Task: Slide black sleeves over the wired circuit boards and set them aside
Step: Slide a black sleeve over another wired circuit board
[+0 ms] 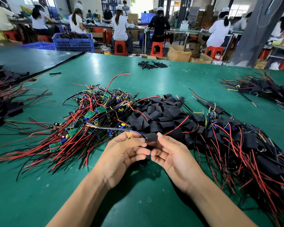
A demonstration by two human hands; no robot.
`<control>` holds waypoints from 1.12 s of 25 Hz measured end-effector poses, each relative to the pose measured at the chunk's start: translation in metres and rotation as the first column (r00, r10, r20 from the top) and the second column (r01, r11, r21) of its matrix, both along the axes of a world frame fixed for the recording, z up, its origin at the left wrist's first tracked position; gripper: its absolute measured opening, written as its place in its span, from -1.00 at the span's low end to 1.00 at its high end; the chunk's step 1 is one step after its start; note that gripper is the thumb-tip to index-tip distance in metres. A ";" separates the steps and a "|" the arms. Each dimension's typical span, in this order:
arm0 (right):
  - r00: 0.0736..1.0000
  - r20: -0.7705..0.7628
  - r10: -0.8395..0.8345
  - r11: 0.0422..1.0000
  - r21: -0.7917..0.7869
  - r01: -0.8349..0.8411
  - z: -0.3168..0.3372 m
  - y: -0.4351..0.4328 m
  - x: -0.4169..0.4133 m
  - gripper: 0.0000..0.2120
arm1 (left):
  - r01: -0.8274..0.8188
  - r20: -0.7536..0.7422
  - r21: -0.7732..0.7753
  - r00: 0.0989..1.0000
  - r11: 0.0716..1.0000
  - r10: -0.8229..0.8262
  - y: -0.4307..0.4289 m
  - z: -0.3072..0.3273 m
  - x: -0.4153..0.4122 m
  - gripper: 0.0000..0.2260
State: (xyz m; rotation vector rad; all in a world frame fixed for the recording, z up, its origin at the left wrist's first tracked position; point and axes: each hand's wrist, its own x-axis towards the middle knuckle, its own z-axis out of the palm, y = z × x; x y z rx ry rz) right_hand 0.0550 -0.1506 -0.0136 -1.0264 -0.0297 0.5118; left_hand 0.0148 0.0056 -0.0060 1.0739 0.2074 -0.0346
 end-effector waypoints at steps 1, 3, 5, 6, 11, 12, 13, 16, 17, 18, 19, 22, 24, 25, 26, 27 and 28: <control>1.000 0.003 -0.006 1.000 -0.001 0.006 0.000 0.000 0.000 -0.83 | 0.003 -0.002 0.007 1.000 1.000 -0.003 0.000 0.000 0.000 -0.84; 1.000 0.002 -0.018 1.000 -0.001 0.018 0.000 0.001 0.001 -0.82 | 0.010 0.002 0.020 1.000 1.000 -0.010 0.001 -0.001 0.000 -0.82; 1.000 0.000 -0.027 1.000 0.003 0.027 -0.001 0.000 0.001 -0.82 | 0.010 0.008 0.021 1.000 1.000 -0.010 0.000 -0.001 0.000 -0.85; 1.000 0.002 -0.030 1.000 0.002 0.030 -0.001 0.000 0.001 -0.83 | 0.009 0.007 0.022 1.000 1.000 -0.009 0.000 -0.002 0.000 -0.85; 0.999 0.004 -0.050 0.999 0.001 0.050 0.000 -0.001 0.003 -0.81 | 0.018 0.000 0.009 1.000 1.000 -0.018 0.002 -0.002 0.001 -0.86; 0.999 0.002 -0.052 0.999 0.004 0.052 0.000 -0.002 0.003 -0.81 | 0.021 0.000 0.006 1.000 1.000 -0.021 0.002 -0.002 0.001 -0.86; 0.999 -0.004 -0.052 0.999 0.007 0.052 -0.001 -0.002 0.004 -0.80 | 0.023 0.000 0.006 1.000 1.000 -0.023 0.002 -0.002 0.001 -0.87; 0.999 -0.009 -0.032 1.000 0.000 0.032 -0.002 -0.003 0.003 -0.80 | 0.029 0.005 0.010 1.000 1.000 -0.029 0.002 -0.003 0.001 -0.89; 1.000 -0.008 -0.026 1.000 -0.006 0.026 -0.002 -0.003 0.003 -0.81 | 0.034 0.003 0.014 0.999 0.999 -0.034 0.002 -0.003 0.000 -0.89; 1.000 -0.005 -0.024 1.000 -0.012 0.024 -0.002 -0.002 0.003 -0.82 | 0.039 -0.003 0.022 0.999 0.999 -0.039 0.003 -0.003 0.000 -0.86; 1.000 0.000 -0.025 1.000 -0.018 0.025 -0.002 -0.002 0.003 -0.83 | 0.043 -0.013 0.032 0.999 0.999 -0.043 0.003 -0.003 0.000 -0.82; 1.000 0.021 -0.024 0.999 -0.042 0.025 -0.003 -0.002 0.003 -0.85 | 0.045 -0.041 0.046 0.998 0.998 -0.043 0.003 -0.004 -0.001 -0.76; 0.999 0.034 -0.017 0.999 -0.046 0.018 -0.002 -0.001 0.002 -0.88 | 0.033 -0.050 0.047 0.998 0.998 -0.031 0.003 -0.004 -0.001 -0.72; 0.999 0.042 -0.017 0.998 -0.052 0.019 -0.002 0.000 0.001 -0.89 | 0.026 -0.054 0.050 0.998 0.998 -0.023 0.002 -0.005 -0.001 -0.71; 0.999 0.050 -0.019 0.998 -0.059 0.022 -0.001 0.000 0.001 -0.90 | 0.020 -0.058 0.053 0.998 0.998 -0.017 0.002 -0.005 0.000 -0.70; 0.998 0.056 -0.022 0.998 -0.064 0.026 -0.001 -0.001 0.000 -0.89 | 0.016 -0.058 0.053 0.998 0.998 -0.013 0.002 -0.005 0.000 -0.69; 0.998 0.060 -0.028 0.997 -0.068 0.032 -0.001 -0.001 0.001 -0.87 | 0.016 -0.054 0.049 0.998 0.999 -0.013 0.002 -0.005 0.000 -0.68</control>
